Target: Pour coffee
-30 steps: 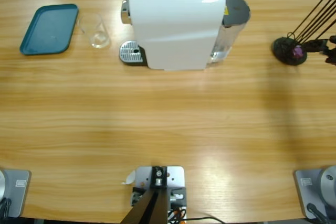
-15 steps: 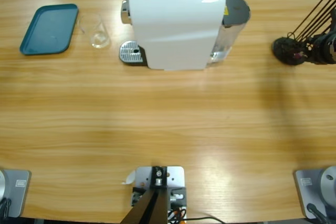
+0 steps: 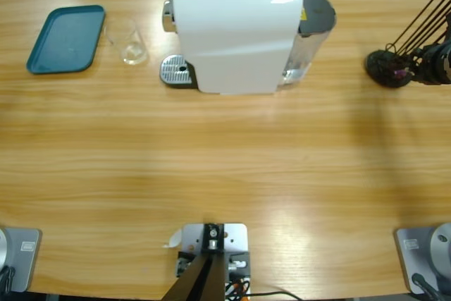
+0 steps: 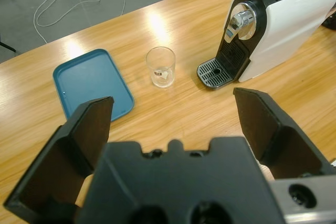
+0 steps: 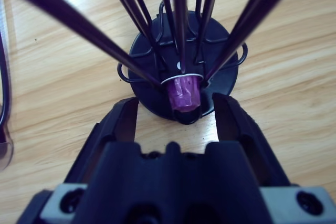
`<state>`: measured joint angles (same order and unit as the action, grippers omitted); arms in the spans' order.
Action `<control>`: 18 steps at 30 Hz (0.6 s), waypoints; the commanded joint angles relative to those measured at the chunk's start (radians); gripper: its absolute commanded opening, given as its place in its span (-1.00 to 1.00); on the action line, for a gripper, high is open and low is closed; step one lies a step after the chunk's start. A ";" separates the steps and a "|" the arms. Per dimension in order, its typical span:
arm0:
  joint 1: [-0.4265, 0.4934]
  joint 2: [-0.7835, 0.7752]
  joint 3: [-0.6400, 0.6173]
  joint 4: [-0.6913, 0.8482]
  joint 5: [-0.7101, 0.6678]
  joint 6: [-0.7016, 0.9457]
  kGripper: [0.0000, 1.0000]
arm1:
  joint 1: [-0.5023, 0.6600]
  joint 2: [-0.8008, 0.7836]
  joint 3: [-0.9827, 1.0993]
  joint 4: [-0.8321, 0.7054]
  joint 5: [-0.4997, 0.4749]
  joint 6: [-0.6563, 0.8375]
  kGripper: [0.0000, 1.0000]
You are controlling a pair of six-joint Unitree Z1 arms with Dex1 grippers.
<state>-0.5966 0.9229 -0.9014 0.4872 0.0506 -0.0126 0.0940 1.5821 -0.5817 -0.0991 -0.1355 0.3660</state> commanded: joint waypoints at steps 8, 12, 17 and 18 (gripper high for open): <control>0.000 -0.012 0.064 -0.023 -0.002 -0.003 0.98 | -0.017 0.075 0.005 -0.014 -0.017 -0.010 0.17; 0.000 -0.002 0.065 -0.033 -0.002 -0.003 0.98 | -0.017 0.083 0.002 -0.018 -0.023 -0.010 -0.08; 0.000 -0.002 0.069 -0.035 0.000 -0.003 0.98 | -0.017 0.092 0.002 -0.037 -0.022 -0.020 -0.08; 0.000 -0.002 0.069 -0.035 0.000 -0.003 0.98 | -0.017 0.096 0.003 -0.039 -0.022 -0.021 -0.08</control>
<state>-0.5966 0.9230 -0.8711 0.4637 0.0506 -0.0126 0.0893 1.6296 -0.5825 -0.1054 -0.1481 0.3659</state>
